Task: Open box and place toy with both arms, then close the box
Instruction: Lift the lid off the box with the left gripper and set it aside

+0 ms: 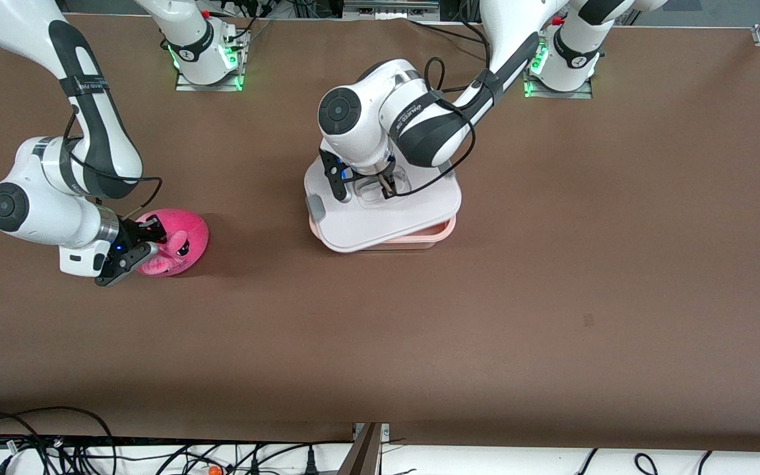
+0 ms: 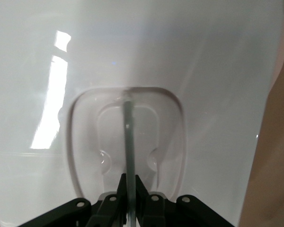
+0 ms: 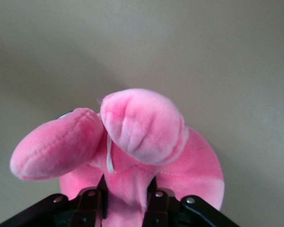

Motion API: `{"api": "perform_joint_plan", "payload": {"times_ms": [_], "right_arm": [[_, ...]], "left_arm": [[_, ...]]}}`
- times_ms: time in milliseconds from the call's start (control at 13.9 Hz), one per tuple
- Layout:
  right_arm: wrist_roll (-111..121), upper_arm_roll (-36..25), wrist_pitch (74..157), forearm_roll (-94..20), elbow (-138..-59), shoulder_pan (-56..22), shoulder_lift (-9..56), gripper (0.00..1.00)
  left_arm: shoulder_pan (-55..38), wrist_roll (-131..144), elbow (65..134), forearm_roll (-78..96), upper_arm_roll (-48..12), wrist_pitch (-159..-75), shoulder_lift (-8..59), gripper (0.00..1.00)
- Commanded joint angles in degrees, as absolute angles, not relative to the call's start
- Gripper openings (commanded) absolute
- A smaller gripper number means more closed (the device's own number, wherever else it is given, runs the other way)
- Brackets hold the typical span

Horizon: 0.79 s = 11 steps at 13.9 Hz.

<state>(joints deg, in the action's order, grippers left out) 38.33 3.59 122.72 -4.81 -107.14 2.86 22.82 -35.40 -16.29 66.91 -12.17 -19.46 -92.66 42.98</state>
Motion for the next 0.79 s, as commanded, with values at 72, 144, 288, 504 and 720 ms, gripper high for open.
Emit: {"api": "perform_joint_plan", "payload": {"times_ms": [72,144,288,504,720], "right_arm": [[38.76,4.22,122.61,-6.59,-106.35,3.25,23.47,0.0],[39.02,4.31,122.52,-6.59,-105.83,3.25,23.47,0.0],[39.2,5.0,121.74,-6.59,-105.21,3.08,22.94,0.0],[39.29,7.11,109.83,-6.5,-97.51,3.08,22.59,0.0],[38.42,12.11,96.89,-6.5,-88.97,2.99,22.59,0.0]], "left_arm": [[-33.76,-16.44,65.74,-10.99,-19.51,-89.4,38.86,0.0],[-32.79,-16.61,65.66,-10.9,-19.86,-86.77,37.98,0.0],[-30.25,-16.87,65.48,-9.59,-20.04,-82.81,35.43,0.0],[-24.19,-19.75,65.48,-4.31,-20.04,-78.5,32.88,0.0],[-19.09,-33.79,65.48,-4.31,-20.04,-73.93,31.29,0.0]]}}
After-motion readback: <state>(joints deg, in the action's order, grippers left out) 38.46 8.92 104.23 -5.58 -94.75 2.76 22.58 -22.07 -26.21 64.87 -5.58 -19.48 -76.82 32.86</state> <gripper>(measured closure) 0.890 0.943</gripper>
